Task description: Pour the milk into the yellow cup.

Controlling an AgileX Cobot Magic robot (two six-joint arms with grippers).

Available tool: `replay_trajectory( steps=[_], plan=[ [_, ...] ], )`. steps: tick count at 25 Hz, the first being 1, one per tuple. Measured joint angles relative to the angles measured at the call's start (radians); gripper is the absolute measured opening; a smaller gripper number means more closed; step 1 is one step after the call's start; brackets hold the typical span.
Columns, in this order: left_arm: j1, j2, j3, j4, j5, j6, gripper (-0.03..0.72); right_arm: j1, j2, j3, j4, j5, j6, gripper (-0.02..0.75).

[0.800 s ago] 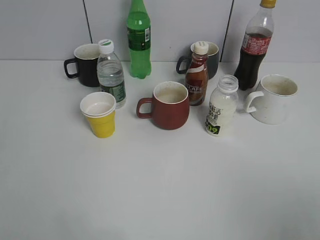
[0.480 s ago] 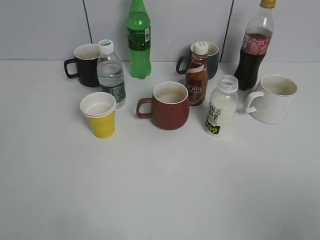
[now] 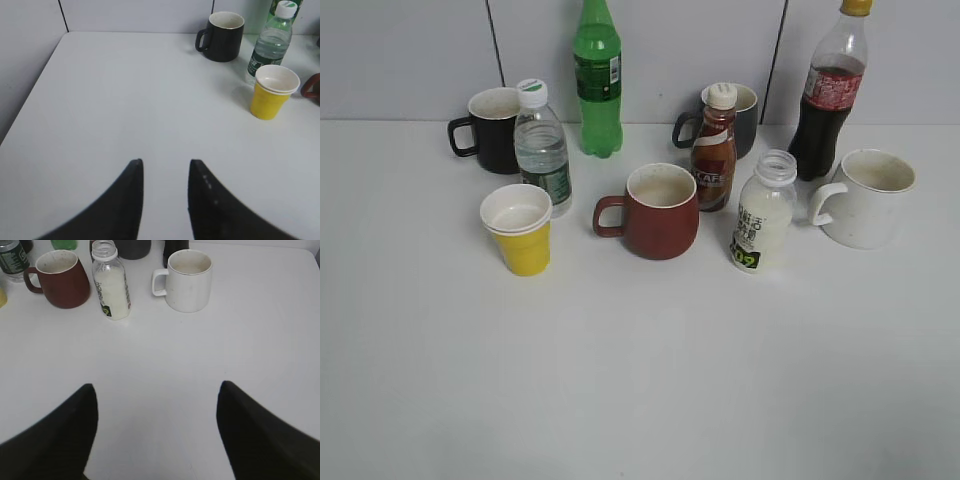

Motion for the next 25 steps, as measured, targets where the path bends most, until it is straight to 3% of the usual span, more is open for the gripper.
replay_trajectory(
  steps=[25],
  plan=[
    [0.0,0.0,0.0,0.0,0.0,0.0,0.237,0.0,0.0,0.0,0.001,0.0,0.0,0.554]
  ],
)
